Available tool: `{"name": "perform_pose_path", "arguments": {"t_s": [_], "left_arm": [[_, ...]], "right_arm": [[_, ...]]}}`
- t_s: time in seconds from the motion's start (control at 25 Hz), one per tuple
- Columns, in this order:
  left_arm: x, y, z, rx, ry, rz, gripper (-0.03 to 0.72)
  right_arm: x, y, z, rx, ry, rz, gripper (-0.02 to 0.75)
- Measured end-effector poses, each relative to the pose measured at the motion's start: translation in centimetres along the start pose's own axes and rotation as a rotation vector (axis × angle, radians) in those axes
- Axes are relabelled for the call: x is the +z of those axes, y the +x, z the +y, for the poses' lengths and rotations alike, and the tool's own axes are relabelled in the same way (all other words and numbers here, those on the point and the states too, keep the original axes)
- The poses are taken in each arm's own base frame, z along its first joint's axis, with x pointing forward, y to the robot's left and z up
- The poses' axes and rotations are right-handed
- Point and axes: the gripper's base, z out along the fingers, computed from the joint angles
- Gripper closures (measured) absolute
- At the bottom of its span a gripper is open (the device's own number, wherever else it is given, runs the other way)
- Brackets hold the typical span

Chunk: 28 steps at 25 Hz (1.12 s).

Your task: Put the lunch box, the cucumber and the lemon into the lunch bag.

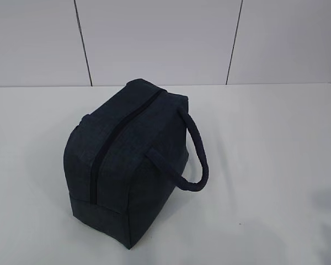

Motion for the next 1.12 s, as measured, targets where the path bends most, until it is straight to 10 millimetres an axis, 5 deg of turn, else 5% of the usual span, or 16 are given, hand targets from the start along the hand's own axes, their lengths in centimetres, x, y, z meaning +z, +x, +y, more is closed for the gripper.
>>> {"name": "perform_pose_path", "arguments": {"t_s": [0.24, 1.12], "left_arm": [[-1.7, 1.2, -0.3, 0.007, -0.03, -0.136, 0.351], [-1.8, 1.3, -0.4, 0.006, -0.028, -0.139, 0.418]], "right_arm": [[-1.3, 1.0, 0.2, 0.003, 0.023, -0.107, 0.183], [-1.3, 1.0, 0.1, 0.003, 0.03, -0.11, 0.183]]}}
